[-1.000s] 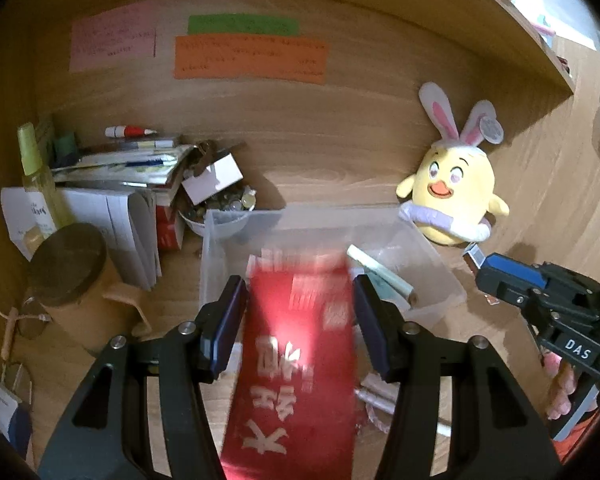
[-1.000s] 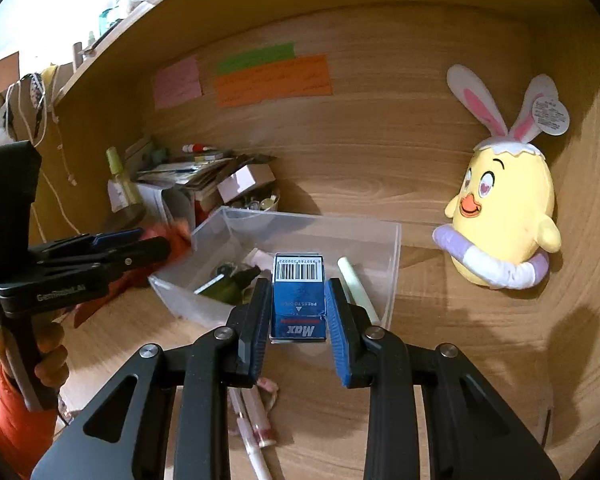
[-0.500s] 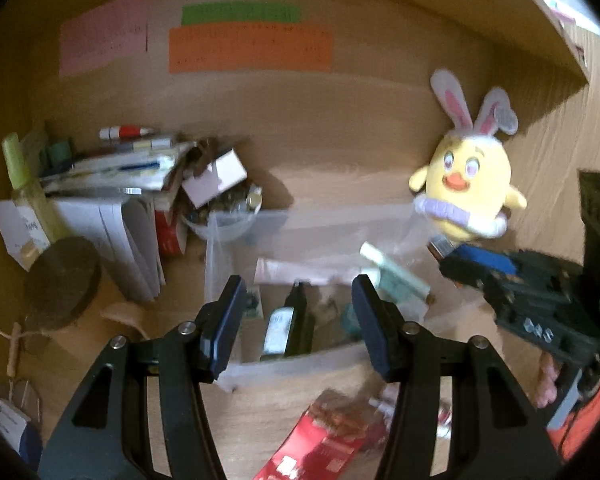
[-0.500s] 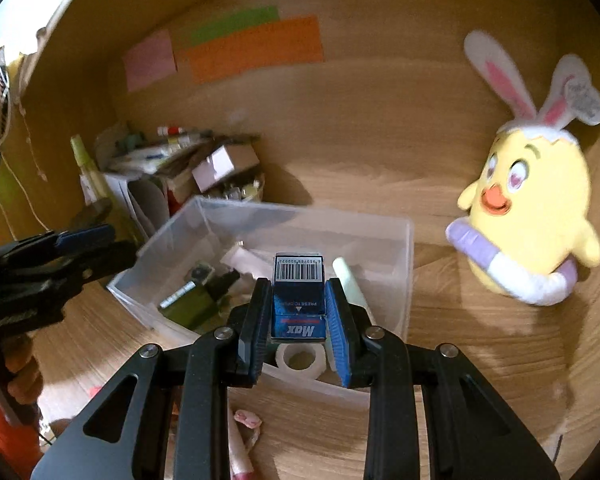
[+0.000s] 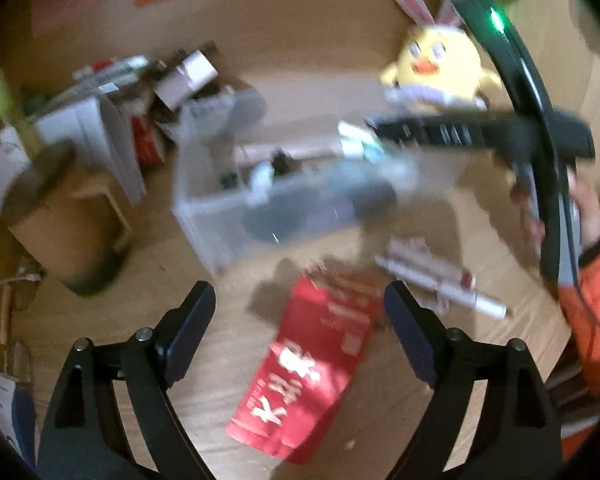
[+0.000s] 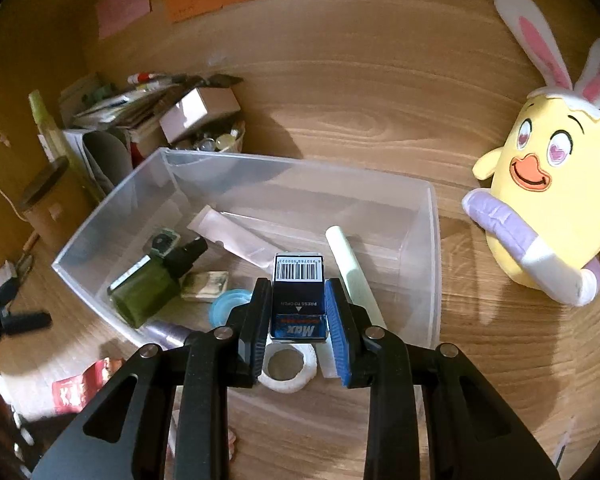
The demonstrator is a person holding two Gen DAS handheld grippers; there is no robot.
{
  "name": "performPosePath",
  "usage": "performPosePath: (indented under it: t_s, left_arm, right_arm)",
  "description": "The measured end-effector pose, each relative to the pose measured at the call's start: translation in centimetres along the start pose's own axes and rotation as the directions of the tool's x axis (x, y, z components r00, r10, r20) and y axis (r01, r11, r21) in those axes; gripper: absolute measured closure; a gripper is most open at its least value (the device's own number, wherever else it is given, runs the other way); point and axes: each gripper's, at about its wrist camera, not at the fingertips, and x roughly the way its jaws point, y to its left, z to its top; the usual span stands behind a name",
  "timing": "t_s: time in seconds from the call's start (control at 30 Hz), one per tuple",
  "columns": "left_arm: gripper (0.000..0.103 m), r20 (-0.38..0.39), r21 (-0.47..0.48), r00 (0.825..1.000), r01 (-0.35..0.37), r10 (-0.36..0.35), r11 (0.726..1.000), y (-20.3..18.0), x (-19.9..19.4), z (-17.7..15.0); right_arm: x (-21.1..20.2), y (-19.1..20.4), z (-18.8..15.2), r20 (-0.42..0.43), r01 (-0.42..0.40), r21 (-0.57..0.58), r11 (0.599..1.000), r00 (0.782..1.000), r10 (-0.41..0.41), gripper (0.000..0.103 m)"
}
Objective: Organize objects
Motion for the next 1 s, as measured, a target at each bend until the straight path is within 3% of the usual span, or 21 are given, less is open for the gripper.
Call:
performPosePath:
  t_s: [0.17,0.27,0.33,0.4,0.47,0.77,1.0]
  left_arm:
    - [0.016,-0.074,-0.001,0.997,0.028,-0.028,1.0,-0.2,2.3,-0.8]
    - [0.017,-0.072,-0.006,0.997,0.024,-0.025,1.0,-0.4,2.8,-0.9]
    - [0.024,-0.058,0.004,0.998,0.019,-0.019,1.0,-0.6,2.7,-0.9]
    - [0.042,-0.054,0.014,0.998,0.025,-0.024,1.0,-0.8,2.6,-0.9]
    - [0.047,-0.052,0.023,0.998,0.022,-0.021,0.999,-1.0,2.5,-1.0]
    - [0.049,0.041,-0.007,0.999,-0.02,0.02,1.0,-0.3,-0.7,-0.3]
    - [0.049,0.168,-0.055,0.986,-0.017,0.026,0.998,1.1,-4.6,2.8]
  right_arm:
    - [0.5,0.2,0.0,-0.021,0.005,0.0,1.0,1.0,-0.005,0.078]
    - [0.5,0.3,-0.1,-0.029,0.001,-0.001,1.0,1.0,-0.001,0.078]
    - [0.4,0.3,-0.1,-0.03,-0.001,0.0,1.0,1.0,0.001,0.078]
    - [0.3,0.3,-0.1,-0.029,-0.001,-0.002,1.0,1.0,0.001,0.077]
    - [0.0,0.3,-0.2,-0.024,0.0,-0.004,1.0,1.0,0.0,0.074]
    - [-2.4,1.0,-0.9,0.03,0.002,-0.026,1.0,1.0,-0.001,0.059]
    - [-6.1,1.1,-2.1,0.105,-0.039,-0.014,0.999,0.994,0.04,0.057]
